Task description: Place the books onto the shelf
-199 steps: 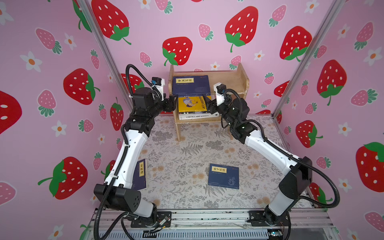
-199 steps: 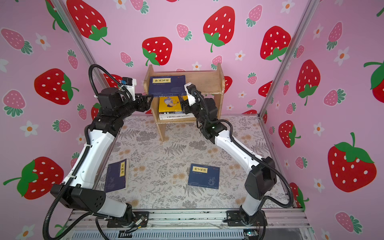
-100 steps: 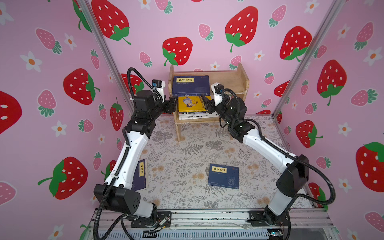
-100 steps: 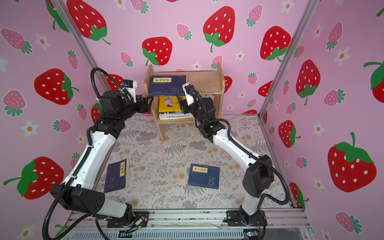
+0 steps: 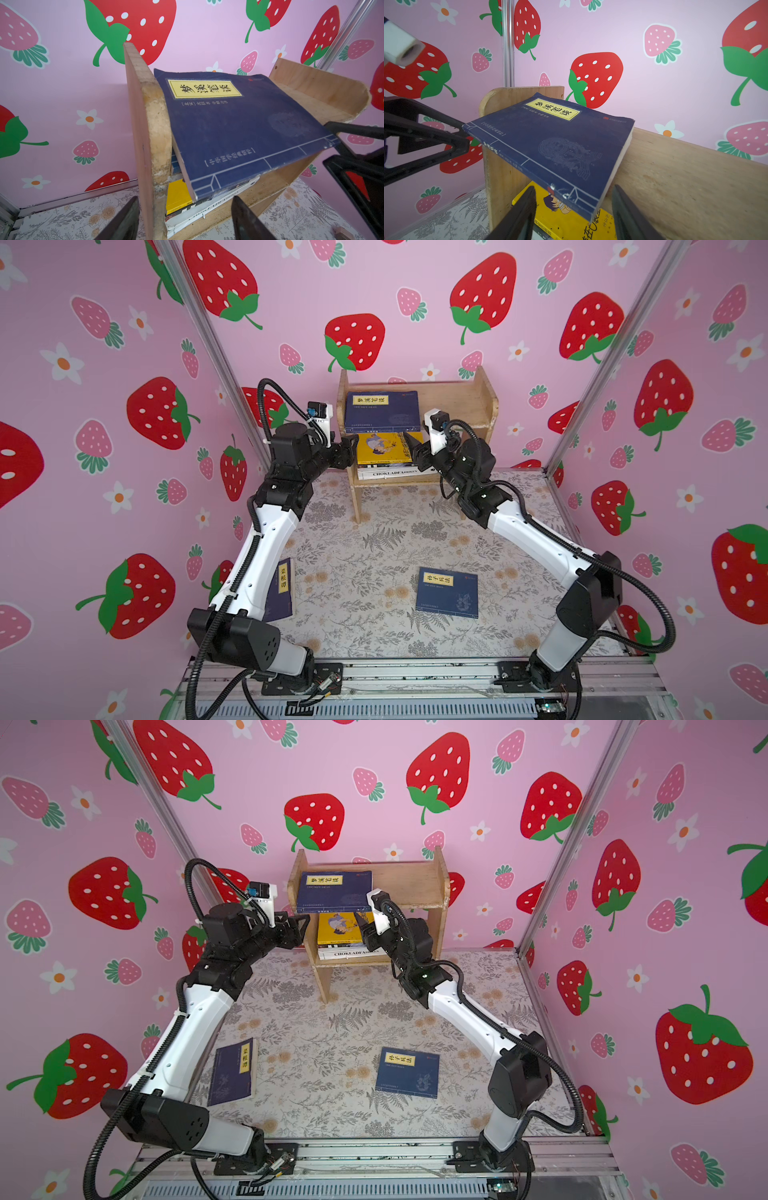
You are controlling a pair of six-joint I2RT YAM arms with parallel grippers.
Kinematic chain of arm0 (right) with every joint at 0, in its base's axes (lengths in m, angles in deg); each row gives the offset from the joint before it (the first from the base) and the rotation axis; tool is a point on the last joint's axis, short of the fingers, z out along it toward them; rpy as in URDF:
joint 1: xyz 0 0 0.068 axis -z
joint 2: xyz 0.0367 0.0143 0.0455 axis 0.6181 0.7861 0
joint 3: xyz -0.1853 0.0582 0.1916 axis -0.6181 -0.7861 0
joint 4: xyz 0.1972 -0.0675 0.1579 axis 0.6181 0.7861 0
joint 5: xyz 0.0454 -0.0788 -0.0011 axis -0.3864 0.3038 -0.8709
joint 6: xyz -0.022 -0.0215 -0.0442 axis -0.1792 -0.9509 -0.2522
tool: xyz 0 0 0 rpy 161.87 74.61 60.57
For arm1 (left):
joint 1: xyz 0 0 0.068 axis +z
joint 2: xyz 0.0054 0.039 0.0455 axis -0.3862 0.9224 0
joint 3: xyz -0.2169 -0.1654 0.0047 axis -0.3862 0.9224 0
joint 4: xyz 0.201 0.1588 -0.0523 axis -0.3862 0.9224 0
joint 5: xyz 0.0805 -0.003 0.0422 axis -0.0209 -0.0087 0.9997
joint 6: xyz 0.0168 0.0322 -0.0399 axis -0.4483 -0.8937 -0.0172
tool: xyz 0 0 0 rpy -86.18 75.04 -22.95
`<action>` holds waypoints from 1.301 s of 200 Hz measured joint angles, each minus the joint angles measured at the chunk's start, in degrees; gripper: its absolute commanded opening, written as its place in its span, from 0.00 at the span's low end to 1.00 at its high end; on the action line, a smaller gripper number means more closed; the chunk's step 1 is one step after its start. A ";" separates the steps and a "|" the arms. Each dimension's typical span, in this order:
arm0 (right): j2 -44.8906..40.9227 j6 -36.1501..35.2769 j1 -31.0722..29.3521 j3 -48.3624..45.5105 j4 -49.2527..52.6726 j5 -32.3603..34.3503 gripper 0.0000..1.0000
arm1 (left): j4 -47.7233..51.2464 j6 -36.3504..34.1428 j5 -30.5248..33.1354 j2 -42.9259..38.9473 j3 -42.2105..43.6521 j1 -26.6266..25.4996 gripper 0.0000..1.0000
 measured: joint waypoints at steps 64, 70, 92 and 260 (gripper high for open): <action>3.32 1.18 0.00 3.52 -0.42 0.17 0.53 | -2.19 0.48 0.02 1.03 -0.09 -0.02 0.61; 3.56 1.22 0.00 3.67 -0.44 0.17 0.52 | -2.40 0.57 0.00 1.03 -0.09 -0.02 0.61; 3.78 1.42 0.09 3.76 -0.48 0.11 0.52 | -2.56 0.63 -0.24 0.96 -0.09 -0.04 0.63; 6.32 4.37 0.59 6.88 -0.92 -0.17 0.48 | -3.98 1.51 1.31 2.51 -2.54 -0.04 0.49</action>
